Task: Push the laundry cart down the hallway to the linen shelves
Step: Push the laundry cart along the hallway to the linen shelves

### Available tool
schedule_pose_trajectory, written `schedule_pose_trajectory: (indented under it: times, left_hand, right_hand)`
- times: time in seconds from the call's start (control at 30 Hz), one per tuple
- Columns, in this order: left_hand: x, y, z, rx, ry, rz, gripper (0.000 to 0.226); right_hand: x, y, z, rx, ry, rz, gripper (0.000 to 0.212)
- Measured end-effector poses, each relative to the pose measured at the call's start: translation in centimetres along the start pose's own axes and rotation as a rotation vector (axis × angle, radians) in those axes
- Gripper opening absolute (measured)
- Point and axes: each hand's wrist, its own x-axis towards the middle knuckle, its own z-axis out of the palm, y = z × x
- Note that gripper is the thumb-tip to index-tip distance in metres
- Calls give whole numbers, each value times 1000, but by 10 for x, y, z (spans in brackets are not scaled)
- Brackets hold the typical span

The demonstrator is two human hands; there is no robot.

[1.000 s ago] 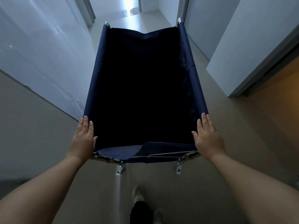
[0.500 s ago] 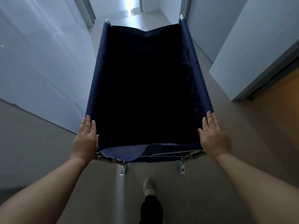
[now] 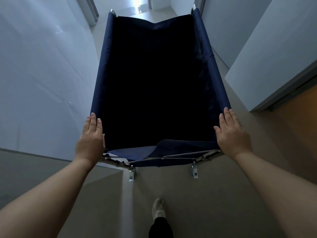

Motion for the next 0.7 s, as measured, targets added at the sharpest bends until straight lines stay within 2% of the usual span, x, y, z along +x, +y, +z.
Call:
schedule_pose_trajectory:
  times: [0.7]
  left_hand:
    - [90,-18,6,11,-1,12,60]
  right_hand:
    - [89,1,13,14,9,24,50]
